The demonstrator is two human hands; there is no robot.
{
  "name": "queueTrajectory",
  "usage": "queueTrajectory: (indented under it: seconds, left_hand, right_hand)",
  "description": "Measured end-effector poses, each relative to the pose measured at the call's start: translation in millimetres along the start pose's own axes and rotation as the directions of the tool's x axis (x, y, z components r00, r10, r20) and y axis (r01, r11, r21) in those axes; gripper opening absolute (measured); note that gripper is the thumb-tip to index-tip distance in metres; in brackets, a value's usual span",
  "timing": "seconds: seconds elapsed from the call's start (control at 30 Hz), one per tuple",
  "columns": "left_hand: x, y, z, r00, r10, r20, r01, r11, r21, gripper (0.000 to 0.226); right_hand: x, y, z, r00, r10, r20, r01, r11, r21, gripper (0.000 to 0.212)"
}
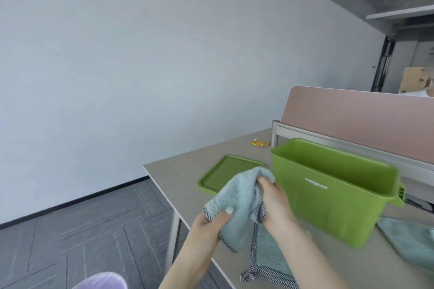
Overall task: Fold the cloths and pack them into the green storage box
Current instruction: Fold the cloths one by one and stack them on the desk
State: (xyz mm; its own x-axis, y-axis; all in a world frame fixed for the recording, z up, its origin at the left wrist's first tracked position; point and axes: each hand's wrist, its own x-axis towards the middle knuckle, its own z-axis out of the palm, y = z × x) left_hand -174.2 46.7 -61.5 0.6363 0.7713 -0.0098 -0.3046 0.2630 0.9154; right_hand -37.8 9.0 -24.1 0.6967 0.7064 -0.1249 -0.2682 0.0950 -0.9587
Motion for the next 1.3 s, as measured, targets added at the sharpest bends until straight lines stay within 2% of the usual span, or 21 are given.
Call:
queueTrajectory:
  seconds: [0.13, 0.23, 0.33, 0.43, 0.53, 0.67, 0.77, 0.83, 0.9, 0.93, 1.0, 1.13, 1.3]
  left_hand:
    - [2, 22, -26, 0.984, 0.036, -0.177, -0.023, 0.997, 0.071, 0.020]
    - [5, 44, -42, 0.970, 0.065, -0.232, -0.048, 0.996, 0.074, 0.022]
    - [8, 60, -53, 0.975, 0.044, -0.217, -0.041, 0.999, 0.016, 0.024]
    - [7, 72, -63, 0.982, 0.013, -0.187, -0.018, 1.000, -0.025, 0.027]
    - [4, 79, -77, 0.973, 0.040, -0.229, -0.038, 0.999, 0.012, 0.027]
    - [4, 82, -85, 0.939, 0.072, -0.336, -0.024, 0.989, 0.147, 0.023]
    - [7, 81, -89, 0.891, 0.134, -0.434, 0.007, 0.952, 0.307, 0.022]
    - [7, 80, -89, 0.865, 0.164, -0.474, 0.023, 0.931, 0.365, 0.026]
    - [5, 80, -89, 0.858, 0.177, -0.482, 0.015, 0.930, 0.368, 0.049]
    - [4, 79, -88, 0.863, 0.181, -0.472, 0.004, 0.931, 0.364, 0.056]
    - [0, 81, -87, 0.903, 0.204, -0.378, -0.056, 0.928, 0.367, 0.055]
    - [-10, 88, -83, 0.950, 0.260, -0.170, -0.127, 0.825, 0.551, 0.049]
    - [-11, 94, -87, 0.885, 0.428, -0.182, -0.128, 0.601, 0.789, 0.027]
  right_hand:
    - [6, 8, -5, 0.998, 0.007, 0.061, 0.004, 0.985, -0.173, 0.025]
    - [8, 7, -7, 0.979, 0.012, 0.203, 0.050, 0.953, -0.298, 0.029]
    - [3, 4, -4, 0.904, 0.016, 0.428, 0.107, 0.960, -0.261, 0.026]
    - [3, 8, -2, 0.844, 0.007, 0.537, 0.098, 0.981, -0.167, 0.044]
    - [9, 12, -4, 0.852, -0.026, 0.523, 0.071, 0.995, -0.067, 0.059]
    - [18, 11, -12, 0.900, -0.041, 0.433, 0.067, 0.997, -0.045, 0.073]
    - [15, 4, -13, 0.880, -0.085, 0.466, 0.116, 0.993, -0.038, 0.063]
    - [13, 2, -13, 0.889, -0.133, 0.439, 0.173, 0.983, -0.054, 0.041]
    - [15, 3, -15, 0.897, -0.206, 0.391, 0.264, 0.959, -0.100, 0.028]
    - [16, 3, -15, 0.893, -0.240, 0.380, 0.302, 0.947, -0.111, 0.028]
    - [17, 2, -17, 0.892, -0.266, 0.364, 0.329, 0.936, -0.124, 0.027]
    - [22, 4, -24, 0.875, -0.272, 0.400, 0.372, 0.907, -0.197, 0.035]
    - [22, 3, -25, 0.863, -0.299, 0.407, 0.428, 0.862, -0.274, 0.033]
